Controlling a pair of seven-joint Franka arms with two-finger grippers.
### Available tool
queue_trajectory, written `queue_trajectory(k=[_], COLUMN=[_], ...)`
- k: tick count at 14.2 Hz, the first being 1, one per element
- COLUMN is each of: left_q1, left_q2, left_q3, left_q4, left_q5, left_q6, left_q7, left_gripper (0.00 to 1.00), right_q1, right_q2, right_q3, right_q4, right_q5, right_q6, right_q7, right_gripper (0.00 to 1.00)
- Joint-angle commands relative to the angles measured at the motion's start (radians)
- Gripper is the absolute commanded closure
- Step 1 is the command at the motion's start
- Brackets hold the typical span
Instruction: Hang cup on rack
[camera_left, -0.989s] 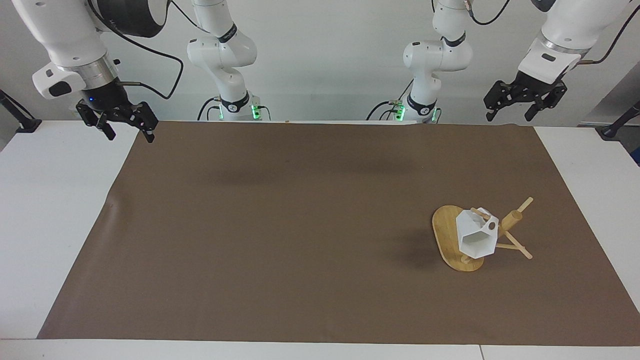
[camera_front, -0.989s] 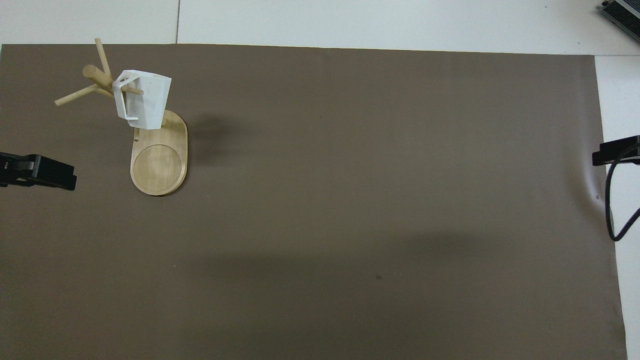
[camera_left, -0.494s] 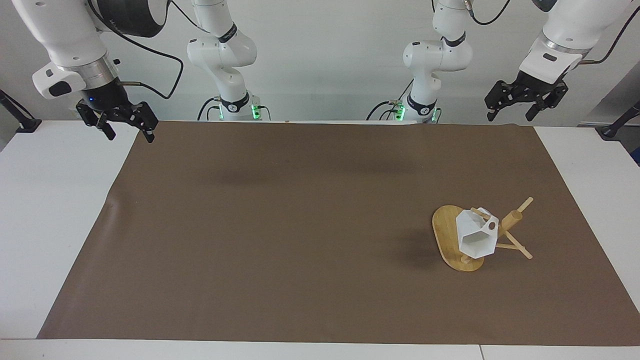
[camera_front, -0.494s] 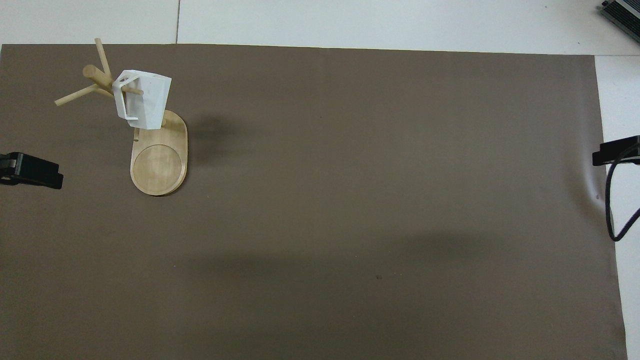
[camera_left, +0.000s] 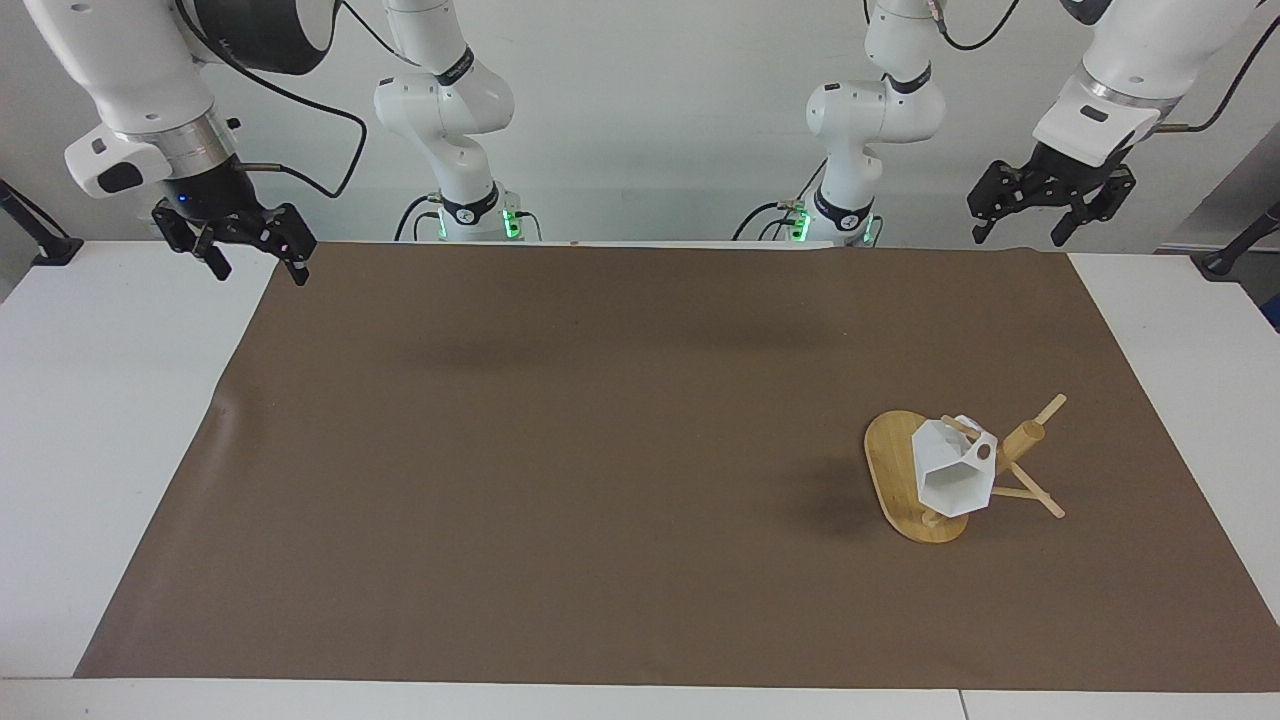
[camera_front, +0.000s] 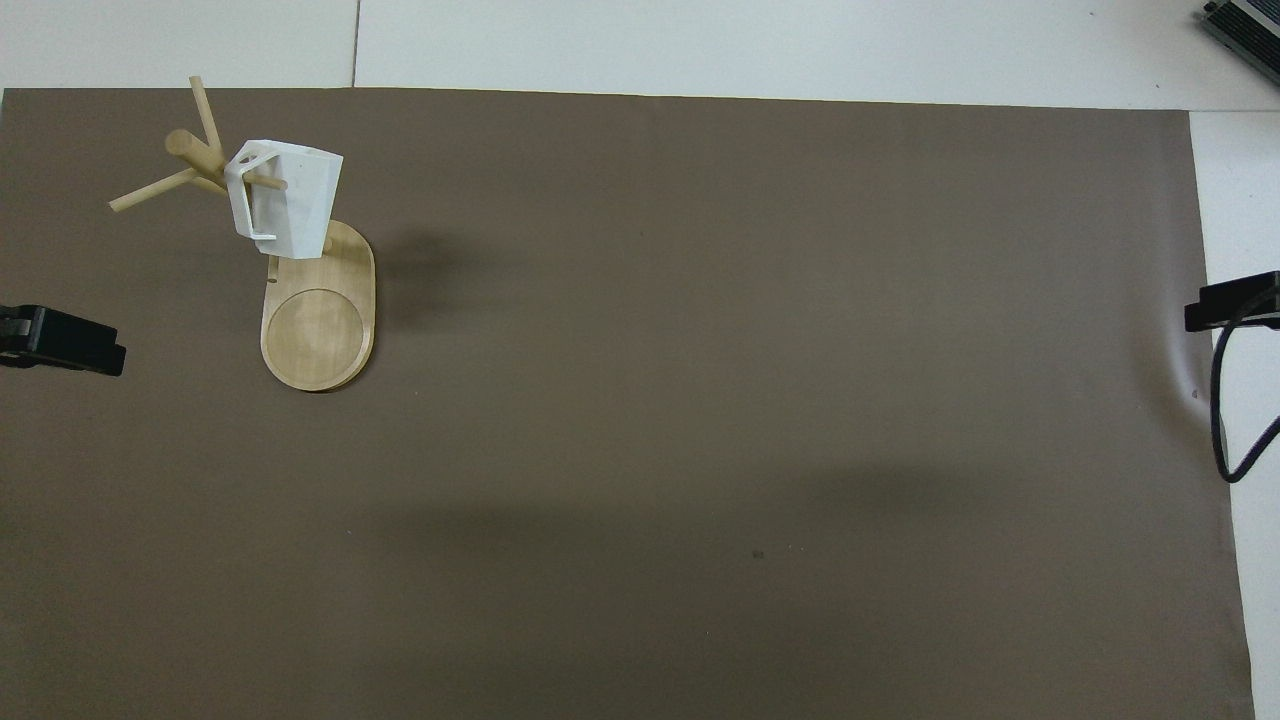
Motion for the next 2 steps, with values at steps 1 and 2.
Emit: queue_trajectory(k=[1,2], left_q1=[0.018,0.018], left_q2=[-0.041,-0.041], left_q3=[0.004,0.004], left_q4=[-0.054,-0.055], left_q5=[0.003,0.003], left_q6=[0.034,0.034], left_q7=[0.049,0.046], left_gripper=[0.0,0.0], right_q1=[-0.003,-0.004], right_q2=[-0.025,-0.026], right_q3=[0.004,0.004], right_q4=[-0.027,-0.027], right_q5=[0.0,0.0], right_q6=[-0.005,-0.005], right_q7=[-0.023,-0.023], right_gripper=[0.0,0.0])
